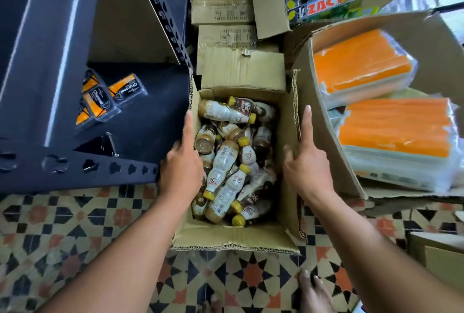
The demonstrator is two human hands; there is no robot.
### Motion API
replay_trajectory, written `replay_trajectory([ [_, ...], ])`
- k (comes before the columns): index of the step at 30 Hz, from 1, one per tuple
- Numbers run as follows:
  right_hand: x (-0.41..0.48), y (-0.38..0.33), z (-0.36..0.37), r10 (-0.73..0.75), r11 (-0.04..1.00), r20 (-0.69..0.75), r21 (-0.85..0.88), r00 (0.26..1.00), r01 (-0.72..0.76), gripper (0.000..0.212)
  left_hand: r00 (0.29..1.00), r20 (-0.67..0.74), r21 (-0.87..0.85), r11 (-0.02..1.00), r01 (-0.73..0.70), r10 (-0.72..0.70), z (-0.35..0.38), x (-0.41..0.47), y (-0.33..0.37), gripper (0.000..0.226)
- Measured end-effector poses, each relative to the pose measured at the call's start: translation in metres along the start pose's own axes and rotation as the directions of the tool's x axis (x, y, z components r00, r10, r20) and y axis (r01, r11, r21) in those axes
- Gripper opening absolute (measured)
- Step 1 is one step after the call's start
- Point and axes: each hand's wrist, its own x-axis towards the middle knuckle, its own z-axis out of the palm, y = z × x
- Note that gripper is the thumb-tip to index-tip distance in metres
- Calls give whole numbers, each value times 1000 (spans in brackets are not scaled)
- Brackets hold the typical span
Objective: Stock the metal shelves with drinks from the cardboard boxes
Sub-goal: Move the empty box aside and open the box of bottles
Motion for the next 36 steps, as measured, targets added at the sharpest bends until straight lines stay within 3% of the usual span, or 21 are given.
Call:
replay_trajectory([
  [5,0,22,-21,7,990,36,139,999,-12,95,994,-10,-53,993,105,-106,1,0,3,85],
  [10,0,42,-20,-94,927,23,366,995,79,72,994,6,-74,991,113,-113,0,-1,2,75],
  [16,0,65,-15,-115,864,69,499,991,66,67,996,20,-145,985,93,-91,-5,-8,2,66],
  [23,-39,80,-17,-53,836,12,547,999,37,67,998,14,-267,962,57,-55,1,-41,-13,64],
  [27,-67,93,-19,-47,820,66,572,997,1,70,998,31,-245,967,63,-57,5,-75,-34,68],
  [36,-102,101,-27,-7,924,163,379,987,-56,81,993,103,-313,945,95,-66,10,-109,-41,73],
])
